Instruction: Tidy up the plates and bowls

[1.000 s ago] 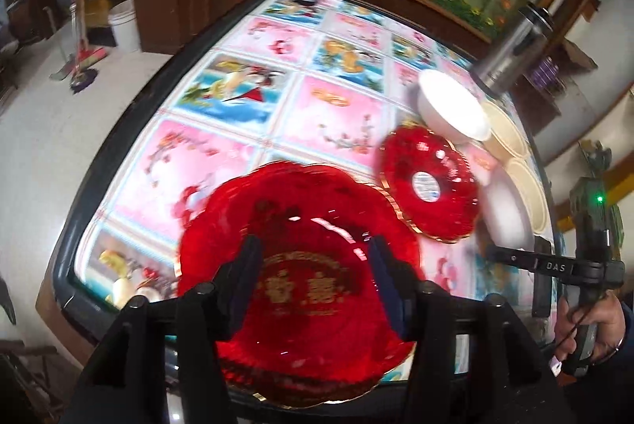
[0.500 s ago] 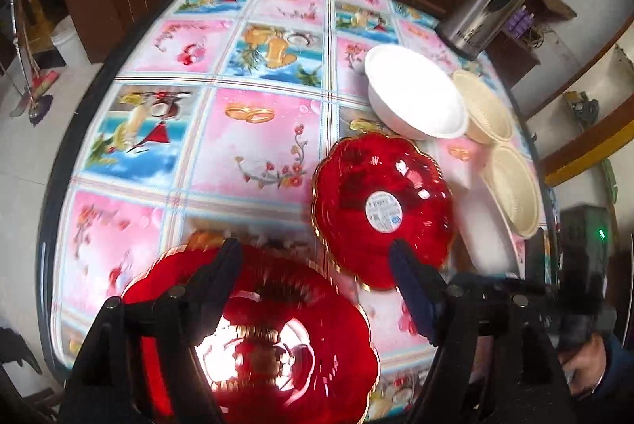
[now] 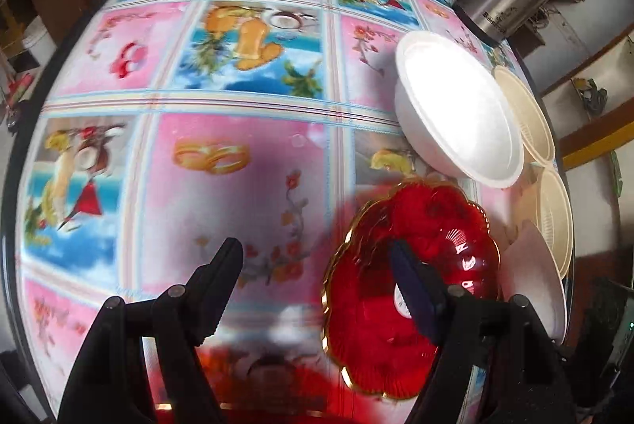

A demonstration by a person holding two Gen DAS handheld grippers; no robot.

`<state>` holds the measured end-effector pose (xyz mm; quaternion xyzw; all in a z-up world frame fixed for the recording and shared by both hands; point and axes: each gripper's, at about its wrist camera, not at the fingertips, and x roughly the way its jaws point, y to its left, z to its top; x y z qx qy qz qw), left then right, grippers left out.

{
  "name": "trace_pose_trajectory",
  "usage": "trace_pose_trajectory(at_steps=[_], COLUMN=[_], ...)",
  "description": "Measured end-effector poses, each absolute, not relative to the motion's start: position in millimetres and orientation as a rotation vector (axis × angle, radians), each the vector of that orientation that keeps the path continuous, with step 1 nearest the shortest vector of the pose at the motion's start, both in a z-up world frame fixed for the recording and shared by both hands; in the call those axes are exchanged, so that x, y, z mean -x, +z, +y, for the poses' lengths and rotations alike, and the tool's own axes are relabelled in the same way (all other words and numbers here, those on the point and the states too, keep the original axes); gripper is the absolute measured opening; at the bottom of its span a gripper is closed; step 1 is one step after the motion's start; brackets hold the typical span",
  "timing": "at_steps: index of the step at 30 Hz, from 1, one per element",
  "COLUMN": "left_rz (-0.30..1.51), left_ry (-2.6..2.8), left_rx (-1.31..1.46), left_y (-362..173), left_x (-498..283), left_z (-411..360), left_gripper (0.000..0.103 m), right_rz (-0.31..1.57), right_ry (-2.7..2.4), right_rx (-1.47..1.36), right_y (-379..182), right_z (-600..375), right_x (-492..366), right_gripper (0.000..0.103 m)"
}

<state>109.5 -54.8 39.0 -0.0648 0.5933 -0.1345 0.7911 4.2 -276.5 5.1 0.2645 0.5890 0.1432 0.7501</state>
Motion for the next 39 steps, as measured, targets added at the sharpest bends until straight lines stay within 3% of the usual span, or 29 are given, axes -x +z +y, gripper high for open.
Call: trace_pose_trajectory(at_steps=[2,4,6,29,34,39], left_rz=[1.279,1.3,1.3,1.286,1.283,1.288], left_ry=[-0.317,-0.342,-0.345,-0.326,-0.313,-0.318], left_rx=[0.131,0.125,0.096,0.1,0.102,0.108], left_y=[35.0,29.0,24.8,19.9,19.2,18.0], left_x=[-112.8,-114.7,-113.2,-110.9,-113.3,-115.4], left_z=[-61.8,-69.4,-75.9,-65.4,-62.8,-60.1], left_gripper=[0.059,0.031,0.022,0.019,0.019,0.02], right_rz=[1.279,1.275,1.275,1.235,1.24,1.228], right_ry=[0.294,0.275,0.258,0.16,0.148,0.155], right_rx=[-0.583,-0.586,-0.592,-0.674,-0.689,-0.703], right_y=[4.7,3.8,3.5,10.7,6.6,6.9], right_z=[-277.2,-278.0,-278.7,-305.6,-307.8,-308.6], right_x=[-4.4,-4.3,-3.9,11.1,8.2,4.4], right_gripper=[0.025,0.025,0.025,0.025,0.038,0.039])
